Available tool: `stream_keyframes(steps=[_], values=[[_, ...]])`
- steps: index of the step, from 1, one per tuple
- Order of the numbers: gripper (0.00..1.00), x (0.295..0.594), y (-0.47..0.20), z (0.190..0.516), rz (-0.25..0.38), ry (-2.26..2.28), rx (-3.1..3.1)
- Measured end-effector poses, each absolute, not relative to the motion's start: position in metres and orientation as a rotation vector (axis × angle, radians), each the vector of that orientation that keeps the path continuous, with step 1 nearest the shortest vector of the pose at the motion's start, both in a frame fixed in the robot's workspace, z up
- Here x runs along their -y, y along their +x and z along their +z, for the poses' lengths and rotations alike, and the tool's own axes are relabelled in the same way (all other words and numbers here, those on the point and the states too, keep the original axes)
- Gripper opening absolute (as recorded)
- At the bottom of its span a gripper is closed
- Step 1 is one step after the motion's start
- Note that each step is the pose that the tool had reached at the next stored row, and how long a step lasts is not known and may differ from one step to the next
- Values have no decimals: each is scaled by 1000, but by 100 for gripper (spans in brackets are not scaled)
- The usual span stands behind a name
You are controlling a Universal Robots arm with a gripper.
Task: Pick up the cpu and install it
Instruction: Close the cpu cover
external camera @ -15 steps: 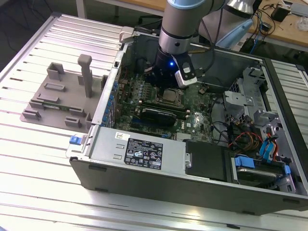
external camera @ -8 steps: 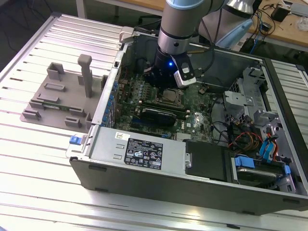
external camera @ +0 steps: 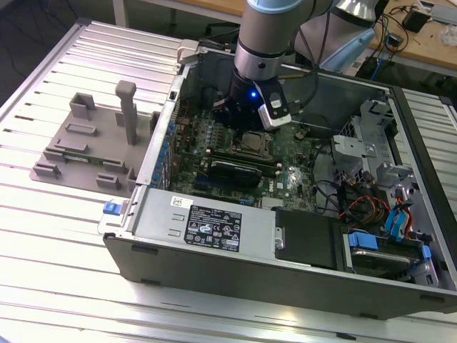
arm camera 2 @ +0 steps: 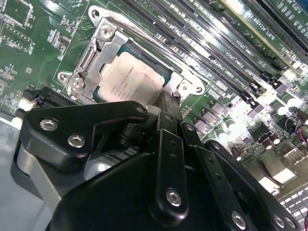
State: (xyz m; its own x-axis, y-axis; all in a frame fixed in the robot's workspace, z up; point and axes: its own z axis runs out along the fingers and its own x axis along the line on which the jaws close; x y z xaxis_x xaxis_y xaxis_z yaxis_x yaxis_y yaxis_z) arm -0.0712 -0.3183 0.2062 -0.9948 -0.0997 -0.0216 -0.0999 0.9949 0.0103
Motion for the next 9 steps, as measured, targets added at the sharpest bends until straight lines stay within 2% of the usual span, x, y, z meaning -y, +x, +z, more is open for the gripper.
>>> stream_keyframes(steps=[9], values=[[11,319,-71,229,15,-156,-3117]])
